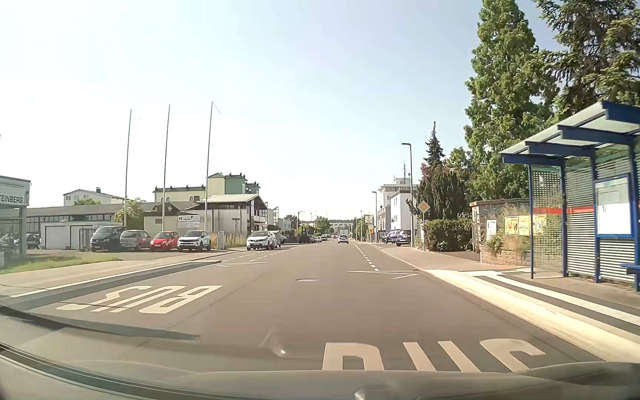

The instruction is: Follow the waypoints while adhering to traffic rules and regulations

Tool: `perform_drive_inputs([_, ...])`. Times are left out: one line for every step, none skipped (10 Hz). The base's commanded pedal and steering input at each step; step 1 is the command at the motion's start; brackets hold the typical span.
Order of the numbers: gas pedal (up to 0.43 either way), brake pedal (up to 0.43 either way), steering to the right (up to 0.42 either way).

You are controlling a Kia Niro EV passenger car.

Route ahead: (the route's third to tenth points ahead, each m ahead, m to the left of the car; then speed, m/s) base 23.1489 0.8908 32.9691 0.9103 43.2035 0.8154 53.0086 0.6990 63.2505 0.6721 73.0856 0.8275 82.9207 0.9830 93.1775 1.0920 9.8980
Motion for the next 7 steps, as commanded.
perform_drive_inputs([0.118, 0.024, 0.003])
perform_drive_inputs([0.118, 0.024, 0.003])
perform_drive_inputs([0.118, 0.018, 0.003])
perform_drive_inputs([0.118, 0.024, 0.003])
perform_drive_inputs([0.118, 0.024, 0.002])
perform_drive_inputs([0.118, 0.024, 0.001])
perform_drive_inputs([0.118, 0.024, -0.001])
